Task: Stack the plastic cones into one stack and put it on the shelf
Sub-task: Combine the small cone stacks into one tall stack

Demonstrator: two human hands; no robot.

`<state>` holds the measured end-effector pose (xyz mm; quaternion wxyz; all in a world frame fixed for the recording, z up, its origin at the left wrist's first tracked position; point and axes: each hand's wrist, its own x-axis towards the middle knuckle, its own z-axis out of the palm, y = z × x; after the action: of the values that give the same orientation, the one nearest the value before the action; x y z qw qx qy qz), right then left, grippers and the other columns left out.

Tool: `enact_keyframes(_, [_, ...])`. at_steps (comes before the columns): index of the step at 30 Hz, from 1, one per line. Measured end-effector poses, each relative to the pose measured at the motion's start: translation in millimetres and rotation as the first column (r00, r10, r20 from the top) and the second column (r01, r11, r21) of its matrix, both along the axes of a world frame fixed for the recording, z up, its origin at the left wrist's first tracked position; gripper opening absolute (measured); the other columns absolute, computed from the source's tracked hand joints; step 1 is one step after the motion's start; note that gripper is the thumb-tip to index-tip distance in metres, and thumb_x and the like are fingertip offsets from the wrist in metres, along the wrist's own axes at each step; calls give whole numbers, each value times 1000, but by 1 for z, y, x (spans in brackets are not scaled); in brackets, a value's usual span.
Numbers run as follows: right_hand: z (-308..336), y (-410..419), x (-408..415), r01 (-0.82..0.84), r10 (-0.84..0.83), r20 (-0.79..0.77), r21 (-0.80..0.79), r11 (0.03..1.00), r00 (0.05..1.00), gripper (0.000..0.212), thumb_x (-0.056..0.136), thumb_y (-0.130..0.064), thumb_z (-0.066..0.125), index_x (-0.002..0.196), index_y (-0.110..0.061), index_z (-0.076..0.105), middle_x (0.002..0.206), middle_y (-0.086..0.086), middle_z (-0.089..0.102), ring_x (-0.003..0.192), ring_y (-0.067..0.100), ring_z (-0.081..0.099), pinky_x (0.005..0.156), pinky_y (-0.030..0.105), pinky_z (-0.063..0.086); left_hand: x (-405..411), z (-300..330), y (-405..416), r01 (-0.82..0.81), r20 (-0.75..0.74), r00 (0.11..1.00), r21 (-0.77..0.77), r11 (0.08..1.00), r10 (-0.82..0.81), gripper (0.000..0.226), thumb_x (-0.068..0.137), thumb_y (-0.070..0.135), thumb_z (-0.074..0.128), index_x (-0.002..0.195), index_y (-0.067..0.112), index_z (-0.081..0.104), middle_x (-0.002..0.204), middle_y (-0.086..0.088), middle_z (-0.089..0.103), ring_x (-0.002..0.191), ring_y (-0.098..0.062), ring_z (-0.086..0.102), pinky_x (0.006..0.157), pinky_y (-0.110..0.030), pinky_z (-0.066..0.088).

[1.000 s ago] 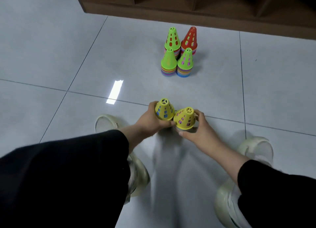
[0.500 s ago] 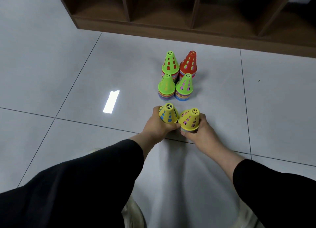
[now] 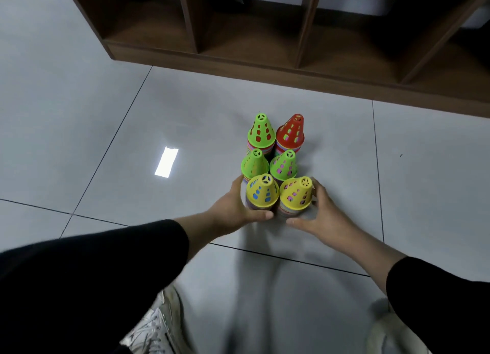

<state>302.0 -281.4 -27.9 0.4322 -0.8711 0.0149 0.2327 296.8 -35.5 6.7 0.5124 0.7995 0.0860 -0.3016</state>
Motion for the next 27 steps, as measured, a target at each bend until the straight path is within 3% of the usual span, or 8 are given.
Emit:
enact_keyframes(3, [18,-6,-7,66,-66,14,4,998,998,128,55,-64,84,154,-35,10,155,-10,31,137,5,36,112,36,36,12,28,31,126,-123,987,151,980,-107,118,68,57,84,157,32,11,152,-5,41,130,-21,51,101,-33,49])
enact_keyframes(6, [33,0,-19,199,-201,94,36,979,975,116,50,-77,75,147,-35,25,144,-9,42,129,8,45,102,37,44,25,57,50,187,-199,968,160,969,-154,108,71,61,79,155,35,16,147,-8,44,119,-23,58,93,-38,57])
enact_keyframes(9, [41,15,-36,397,-394,317,57,916,863,56,71,-69,63,104,-26,50,93,-5,59,85,16,58,77,44,51,30,70,59,179,-177,972,130,975,-155,96,76,61,73,153,33,24,137,-2,54,113,-19,60,91,-39,57])
enact_keyframes(11, [38,34,-56,473,-477,326,98,876,816,47,81,-70,48,79,-23,48,67,-6,52,65,19,52,66,47,50,29,66,59,99,-177,981,80,992,-83,85,80,64,67,150,33,29,133,-1,58,110,-20,63,91,-42,57])
enact_keyframes(14, [25,73,-76,517,-517,-39,140,844,855,42,85,-68,48,78,-26,55,81,-6,66,81,23,66,79,51,55,28,50,52,-118,-229,967,-19,993,111,76,85,72,55,146,30,39,135,-6,55,110,-22,63,92,-46,56])
enact_keyframes(18, [14,115,-67,703,-530,-523,209,679,668,24,93,-62,47,89,-40,54,119,-2,54,109,21,55,82,46,55,29,16,37,-317,-323,905,-78,945,277,76,85,75,51,144,27,41,138,-5,49,121,-26,54,97,-55,50])
enact_keyframes(24, [4,134,-42,890,-590,-673,258,377,445,51,93,-68,41,137,-42,45,135,-12,42,133,17,40,87,44,44,35,-12,27,-356,-413,866,-113,928,282,64,83,77,52,131,36,46,130,-4,49,123,-22,49,100,-55,47])
enact_keyframes(27, [-5,137,-31,909,-574,-704,306,284,417,47,95,-66,40,128,-36,54,112,-19,59,122,15,48,92,47,41,39,-18,23,-331,-441,867,-158,930,233,76,78,81,54,135,31,50,141,-4,48,127,-21,47,95,-49,48])
